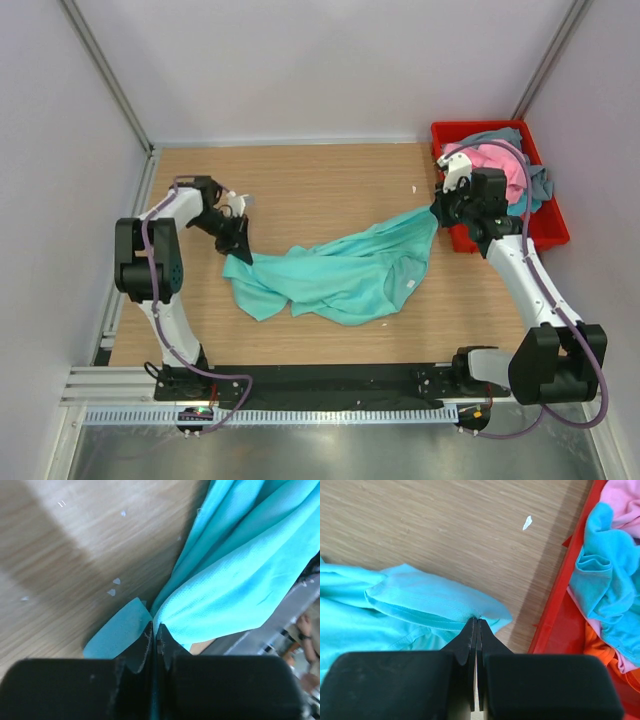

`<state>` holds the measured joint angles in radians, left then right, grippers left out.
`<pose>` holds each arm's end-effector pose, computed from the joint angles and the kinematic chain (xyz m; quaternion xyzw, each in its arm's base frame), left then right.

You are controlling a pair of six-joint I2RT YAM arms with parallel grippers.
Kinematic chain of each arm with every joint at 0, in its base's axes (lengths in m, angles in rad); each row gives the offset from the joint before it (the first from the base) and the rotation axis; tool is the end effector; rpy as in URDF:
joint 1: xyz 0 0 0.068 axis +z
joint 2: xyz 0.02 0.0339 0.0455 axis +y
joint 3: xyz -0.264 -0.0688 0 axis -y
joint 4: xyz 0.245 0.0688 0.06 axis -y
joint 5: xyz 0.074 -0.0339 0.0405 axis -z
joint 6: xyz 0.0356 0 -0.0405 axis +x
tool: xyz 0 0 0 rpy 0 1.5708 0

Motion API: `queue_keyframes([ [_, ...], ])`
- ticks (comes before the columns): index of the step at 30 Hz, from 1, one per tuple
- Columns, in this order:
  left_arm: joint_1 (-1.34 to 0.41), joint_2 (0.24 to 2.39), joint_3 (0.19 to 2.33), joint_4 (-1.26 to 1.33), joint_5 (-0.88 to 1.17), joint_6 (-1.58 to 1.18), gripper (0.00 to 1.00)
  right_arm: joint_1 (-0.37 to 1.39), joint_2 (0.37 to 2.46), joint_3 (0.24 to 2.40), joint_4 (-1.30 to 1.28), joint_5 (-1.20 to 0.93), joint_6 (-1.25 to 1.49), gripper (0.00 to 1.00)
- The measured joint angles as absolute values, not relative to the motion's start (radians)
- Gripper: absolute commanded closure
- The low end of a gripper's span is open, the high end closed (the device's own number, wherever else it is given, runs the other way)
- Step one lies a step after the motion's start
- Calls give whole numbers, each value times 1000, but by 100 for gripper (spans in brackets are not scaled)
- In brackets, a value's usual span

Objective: Fold and stack the t-shirts
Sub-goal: Flatten the tshirt out

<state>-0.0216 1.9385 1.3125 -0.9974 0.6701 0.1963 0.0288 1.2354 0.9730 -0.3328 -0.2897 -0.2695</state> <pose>0.3427 -0.0295 0.1632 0.0941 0.9394 -0.3296 0.0039 0.2744 0.0181 0.2966 -0.1968 0.8544 0.0709 0.4757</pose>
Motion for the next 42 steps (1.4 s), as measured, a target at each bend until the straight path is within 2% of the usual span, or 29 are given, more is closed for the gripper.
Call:
queue_keyframes([
  [5,-24,1814,1393,-948,588,163,100,29,1238,1024,-310,-253,-223,99],
  [9,-24,1647,1494,-885,530,156,100,29,1251,1157,-287,-249,-176,99],
  [13,-24,1473,1505,-828,519,157,99,29,1245,1244,-241,-253,-146,99],
  [16,-29,1382,1446,-835,524,168,74,29,1215,1249,-238,-271,-125,99],
  [17,-33,1361,1419,-853,526,178,46,29,1206,1246,-245,-280,-120,99],
  [18,-37,1349,1396,-883,528,199,31,29,1193,1238,-251,-293,-116,99],
  [19,-40,1345,1374,-916,531,207,22,29,1178,1227,-265,-308,-113,99],
  [20,-44,1347,1355,-953,533,215,18,29,1163,1210,-278,-324,-110,99],
  [25,-49,1370,1308,-1060,505,237,16,29,1110,1100,-344,-370,-113,99],
  [29,-50,1406,1296,-982,421,218,24,29,1115,1037,-372,-374,-121,99],
  [32,-50,1546,1350,-934,402,213,29,29,1137,1020,-368,-377,-121,99],
  [38,-50,1911,1512,-847,400,186,30,29,1166,975,-348,-382,-118,99],
  [42,-51,2088,1735,-867,404,179,30,29,1172,953,-342,-383,-117,99],
])
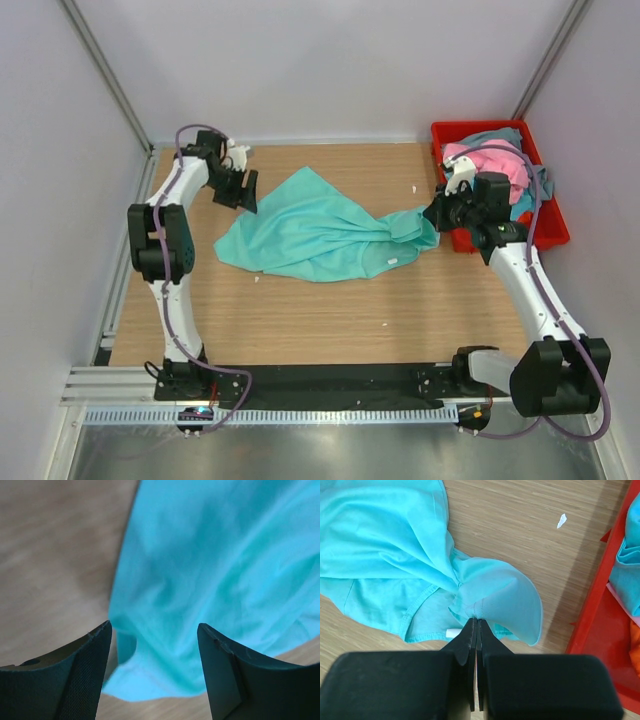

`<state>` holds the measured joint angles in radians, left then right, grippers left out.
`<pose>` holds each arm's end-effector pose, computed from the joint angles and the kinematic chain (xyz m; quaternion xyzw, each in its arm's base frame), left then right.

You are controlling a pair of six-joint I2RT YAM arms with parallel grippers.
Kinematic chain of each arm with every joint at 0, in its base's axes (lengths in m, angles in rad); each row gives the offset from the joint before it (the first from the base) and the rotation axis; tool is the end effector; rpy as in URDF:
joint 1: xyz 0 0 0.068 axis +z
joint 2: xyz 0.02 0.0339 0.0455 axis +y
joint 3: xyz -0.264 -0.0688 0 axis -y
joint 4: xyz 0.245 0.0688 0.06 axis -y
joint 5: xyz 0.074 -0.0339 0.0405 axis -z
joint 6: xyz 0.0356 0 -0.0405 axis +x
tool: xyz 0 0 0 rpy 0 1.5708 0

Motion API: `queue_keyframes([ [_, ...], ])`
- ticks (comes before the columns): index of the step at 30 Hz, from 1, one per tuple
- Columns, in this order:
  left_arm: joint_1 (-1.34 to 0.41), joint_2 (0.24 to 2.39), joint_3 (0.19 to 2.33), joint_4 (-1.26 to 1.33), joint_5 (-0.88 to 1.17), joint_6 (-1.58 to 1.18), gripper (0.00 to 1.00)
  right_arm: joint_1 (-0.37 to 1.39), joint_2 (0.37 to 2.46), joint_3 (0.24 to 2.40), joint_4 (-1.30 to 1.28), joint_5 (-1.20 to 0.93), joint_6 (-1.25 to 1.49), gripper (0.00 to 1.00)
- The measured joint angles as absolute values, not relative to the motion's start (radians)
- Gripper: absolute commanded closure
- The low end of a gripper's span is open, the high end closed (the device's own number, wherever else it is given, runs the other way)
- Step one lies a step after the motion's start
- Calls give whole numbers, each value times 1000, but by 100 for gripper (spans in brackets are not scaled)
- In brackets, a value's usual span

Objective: Fold and stack the t-shirts
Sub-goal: Flatten the tshirt out

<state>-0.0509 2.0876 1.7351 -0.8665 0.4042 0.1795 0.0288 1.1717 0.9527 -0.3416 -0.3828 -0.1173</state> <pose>0.4366 -0.0363 0.2146 0.1458 0.9541 -0.1862 0.1838 0.2597 0.0208 0.3052 -0.1545 0.8501 0.1453 0.4820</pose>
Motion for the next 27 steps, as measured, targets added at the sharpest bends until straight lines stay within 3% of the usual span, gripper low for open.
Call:
queue_keyframes([
  [9,-53,2333,2188,-894,466,114,29,29,1193,932,-317,-380,-117,99],
  [13,-59,2430,2302,-910,482,88,36,29,1206,932,-314,-376,-117,99],
  [20,-79,2440,2218,-935,554,57,59,29,1206,926,-305,-368,-118,99],
  [25,-109,2392,2010,-949,602,59,59,29,1209,916,-303,-365,-118,99],
  [27,-117,2376,1960,-967,634,53,52,29,1216,916,-300,-365,-118,99],
])
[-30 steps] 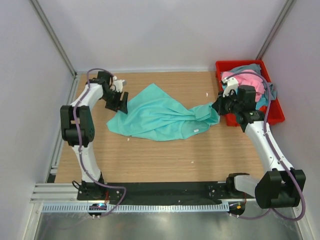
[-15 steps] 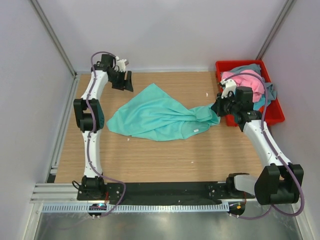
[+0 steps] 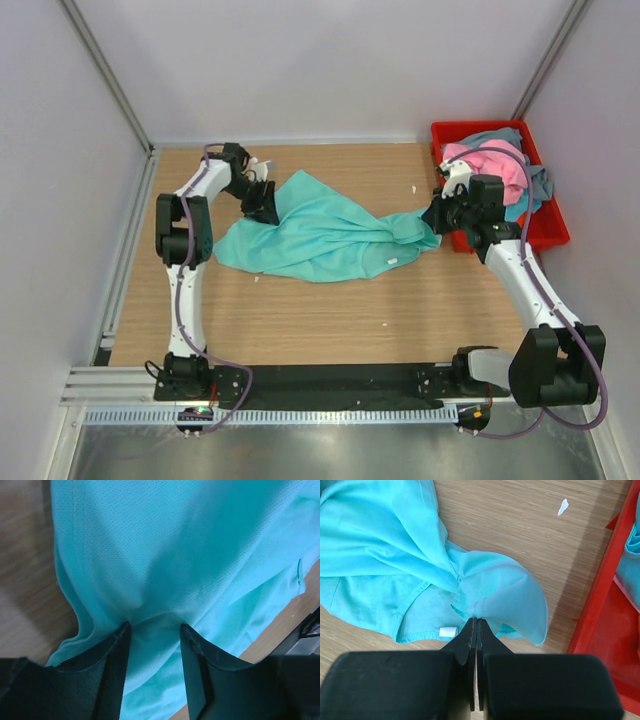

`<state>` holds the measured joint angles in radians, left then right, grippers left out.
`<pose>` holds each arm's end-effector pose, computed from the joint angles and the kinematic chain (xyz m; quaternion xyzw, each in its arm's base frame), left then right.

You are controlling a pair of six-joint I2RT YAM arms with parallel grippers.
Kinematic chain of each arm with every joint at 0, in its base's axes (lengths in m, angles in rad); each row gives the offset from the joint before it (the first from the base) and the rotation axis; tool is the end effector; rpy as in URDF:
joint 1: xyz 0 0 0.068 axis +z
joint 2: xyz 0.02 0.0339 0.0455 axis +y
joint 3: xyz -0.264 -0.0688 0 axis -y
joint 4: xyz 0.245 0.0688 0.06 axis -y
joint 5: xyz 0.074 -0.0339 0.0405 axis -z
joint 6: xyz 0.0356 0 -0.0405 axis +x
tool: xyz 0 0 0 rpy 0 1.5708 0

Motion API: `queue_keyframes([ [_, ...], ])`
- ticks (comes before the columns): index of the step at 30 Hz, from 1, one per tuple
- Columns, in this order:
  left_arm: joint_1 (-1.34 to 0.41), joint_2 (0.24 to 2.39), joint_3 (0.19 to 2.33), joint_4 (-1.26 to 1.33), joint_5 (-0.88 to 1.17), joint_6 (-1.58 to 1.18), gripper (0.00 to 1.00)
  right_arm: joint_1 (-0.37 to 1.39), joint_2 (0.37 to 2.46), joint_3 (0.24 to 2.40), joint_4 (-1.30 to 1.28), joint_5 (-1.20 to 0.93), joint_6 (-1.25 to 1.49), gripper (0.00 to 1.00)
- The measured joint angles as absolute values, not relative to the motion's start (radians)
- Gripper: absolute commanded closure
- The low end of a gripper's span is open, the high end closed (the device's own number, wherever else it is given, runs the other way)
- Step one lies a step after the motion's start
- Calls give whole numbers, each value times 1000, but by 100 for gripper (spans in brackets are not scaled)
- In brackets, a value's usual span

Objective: Fold and stack the t-shirts
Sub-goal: Flatten the tshirt out

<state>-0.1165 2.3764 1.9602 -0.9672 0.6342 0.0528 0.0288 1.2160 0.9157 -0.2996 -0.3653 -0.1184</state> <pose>0.4722 -0.0765 0.1513 0.1091 0.9401 -0.3131 0.0790 0.2681 0.0204 0.2853 -0.1485 0.8612 0.1399 0.4656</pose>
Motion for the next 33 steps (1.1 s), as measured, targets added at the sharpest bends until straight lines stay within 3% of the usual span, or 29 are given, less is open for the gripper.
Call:
queue_keyframes([
  [4,-122,2323,1877,-971,629,50,48,29,1226,916,-300,-365,-120,99],
  [13,-123,2008,1420,-988,545,-33,45,29,1229,914,-300,-366,-125,99],
  [16,-126,1921,1367,-1002,530,-44,38,29,1235,914,-300,-366,-125,99],
  [19,-129,1821,1380,-971,483,-38,30,29,1245,914,-300,-366,-125,99],
  [23,-126,1794,1532,-900,393,-3,31,29,1258,914,-300,-366,-125,98],
  [27,-107,1933,1735,-823,375,7,34,29,1258,914,-300,-366,-125,99],
  [33,-89,2160,1824,-786,354,7,35,29,1256,914,-300,-365,-125,99],
])
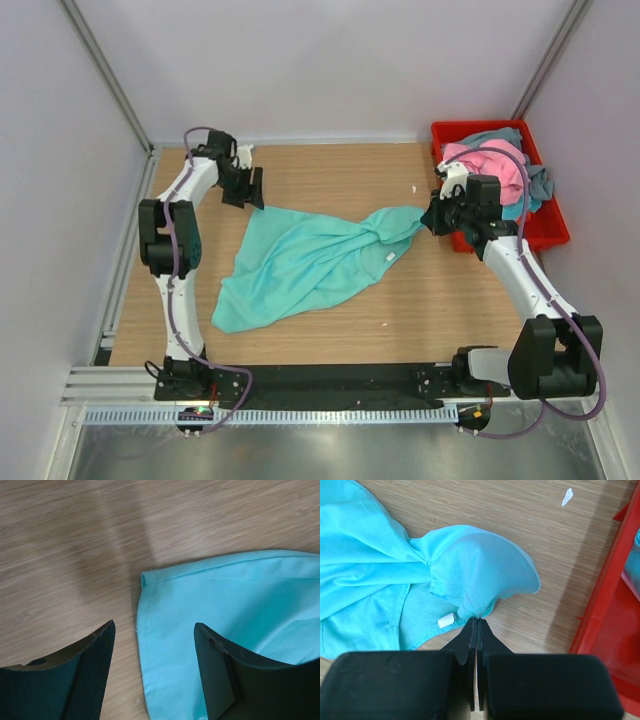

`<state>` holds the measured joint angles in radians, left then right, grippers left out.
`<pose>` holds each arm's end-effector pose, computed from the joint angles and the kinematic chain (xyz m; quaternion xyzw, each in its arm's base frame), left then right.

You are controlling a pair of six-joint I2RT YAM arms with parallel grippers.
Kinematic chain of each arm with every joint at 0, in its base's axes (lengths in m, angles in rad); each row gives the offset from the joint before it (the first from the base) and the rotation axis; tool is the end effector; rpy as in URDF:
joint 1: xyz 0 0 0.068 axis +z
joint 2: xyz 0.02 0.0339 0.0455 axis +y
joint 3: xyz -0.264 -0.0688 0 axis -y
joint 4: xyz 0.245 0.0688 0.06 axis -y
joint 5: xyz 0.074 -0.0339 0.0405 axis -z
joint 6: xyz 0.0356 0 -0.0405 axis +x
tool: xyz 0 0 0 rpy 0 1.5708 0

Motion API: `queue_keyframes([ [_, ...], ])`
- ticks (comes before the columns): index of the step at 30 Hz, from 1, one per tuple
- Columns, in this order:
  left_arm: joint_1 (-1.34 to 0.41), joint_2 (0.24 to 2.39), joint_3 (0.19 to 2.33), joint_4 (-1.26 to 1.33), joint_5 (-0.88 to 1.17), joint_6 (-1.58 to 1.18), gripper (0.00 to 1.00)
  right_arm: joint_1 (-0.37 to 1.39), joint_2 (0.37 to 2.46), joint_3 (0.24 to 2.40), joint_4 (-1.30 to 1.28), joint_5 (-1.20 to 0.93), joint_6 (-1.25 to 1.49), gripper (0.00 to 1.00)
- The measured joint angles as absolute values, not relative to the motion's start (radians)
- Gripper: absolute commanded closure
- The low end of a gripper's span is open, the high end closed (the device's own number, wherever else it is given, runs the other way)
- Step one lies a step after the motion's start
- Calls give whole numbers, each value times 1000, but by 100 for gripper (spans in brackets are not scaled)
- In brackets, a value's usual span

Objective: Fold and stack the t-shirts
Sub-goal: Flatten the tshirt out

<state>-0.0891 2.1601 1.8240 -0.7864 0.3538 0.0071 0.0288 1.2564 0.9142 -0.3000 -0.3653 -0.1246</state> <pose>0.4614 -0.0536 0.2120 0.0852 0.9568 -0.1804 0.2116 0.2747 0.0206 0.2746 -0.1485 0.8704 0.1411 0.4476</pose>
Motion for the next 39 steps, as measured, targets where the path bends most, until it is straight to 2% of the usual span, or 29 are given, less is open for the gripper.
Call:
queue_keyframes([
  [12,-89,2244,1910,-766,349,-20,36,29,1256,914,-300,-365,-124,99],
  [24,-89,2327,1934,-752,377,-49,42,29,1256,914,-300,-358,-125,99],
  [36,-89,2337,1940,-751,412,-69,62,29,1256,914,-300,-353,-125,99],
  [39,-89,2337,1934,-749,415,-70,70,29,1256,914,-300,-352,-125,99],
])
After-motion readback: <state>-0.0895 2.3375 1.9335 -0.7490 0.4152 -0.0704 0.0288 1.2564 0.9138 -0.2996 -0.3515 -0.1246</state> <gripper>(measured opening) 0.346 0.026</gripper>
